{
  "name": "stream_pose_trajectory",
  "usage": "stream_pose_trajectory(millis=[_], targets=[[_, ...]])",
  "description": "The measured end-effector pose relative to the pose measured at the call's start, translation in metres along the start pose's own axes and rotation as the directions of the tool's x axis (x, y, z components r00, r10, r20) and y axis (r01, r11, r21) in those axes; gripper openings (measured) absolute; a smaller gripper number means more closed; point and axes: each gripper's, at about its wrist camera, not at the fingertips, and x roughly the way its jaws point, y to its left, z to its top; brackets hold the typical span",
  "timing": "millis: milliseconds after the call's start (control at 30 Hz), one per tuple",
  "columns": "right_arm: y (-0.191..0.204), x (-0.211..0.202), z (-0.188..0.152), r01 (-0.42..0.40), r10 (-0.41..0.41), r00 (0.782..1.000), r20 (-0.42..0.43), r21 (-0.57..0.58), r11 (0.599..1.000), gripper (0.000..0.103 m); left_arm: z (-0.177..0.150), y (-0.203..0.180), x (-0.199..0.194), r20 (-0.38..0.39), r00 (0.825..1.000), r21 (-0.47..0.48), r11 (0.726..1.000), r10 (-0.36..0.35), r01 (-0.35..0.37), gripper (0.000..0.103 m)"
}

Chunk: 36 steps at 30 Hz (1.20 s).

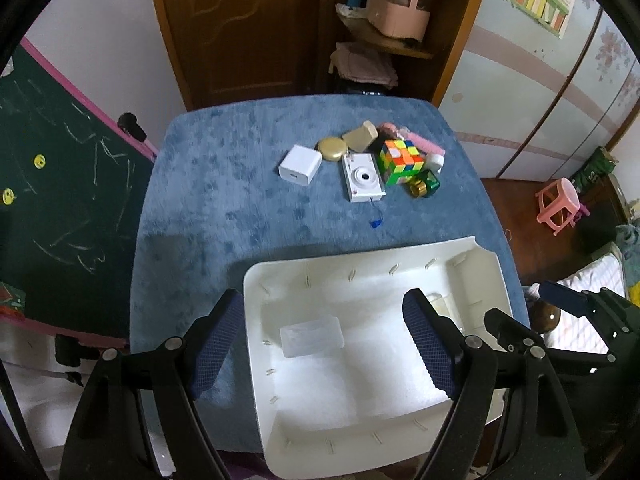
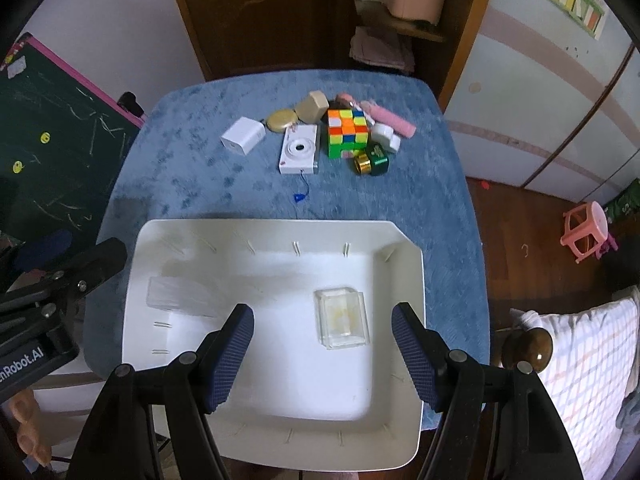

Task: Organize rigid objects
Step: 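Lift both tools away from the tray toward the remaining items, then reach the left tool to the white charger while the right tool reaches the white cup-shaped piece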

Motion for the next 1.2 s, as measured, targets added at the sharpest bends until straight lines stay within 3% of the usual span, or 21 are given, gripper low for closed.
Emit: stream_pose_trajectory(millis=[333, 700, 933, 1200], targets=[[-0.014, -0.024, 0.01, 0.003, -0.004, 0.998, 0.058, 0.015, 1.0, 0.072, 0.02, 0.004, -0.016, 0.051, 0.999, -0.024, 1.0, 0.019, -0.017, 0.084], [-0.045, -0.032, 0.036, -0.02, 0.016, 0.995, 0.102, 0.042, 0.999, 0.072, 0.057, 0.003, -0.01, 0.066, 0.994, -0.007, 0.996, 0.087, -0.087, 0.084], [-0.066, -0.022, 0.065, -0.04, 0.039, 0.989, 0.14, 0.002, 0.999, 0.072, 0.086, 0.009, 0.016, 0.02, 0.993, 0.01, 0.993, 0.114, -0.115, 0.084], [-0.085, 0.013, 0.105, -0.038, 0.049, 0.987, 0.152, -0.073, 0.997, 0.072, 0.12, 0.024, 0.074, -0.102, 0.986, -0.001, 0.991, 0.134, -0.134, 0.084]])
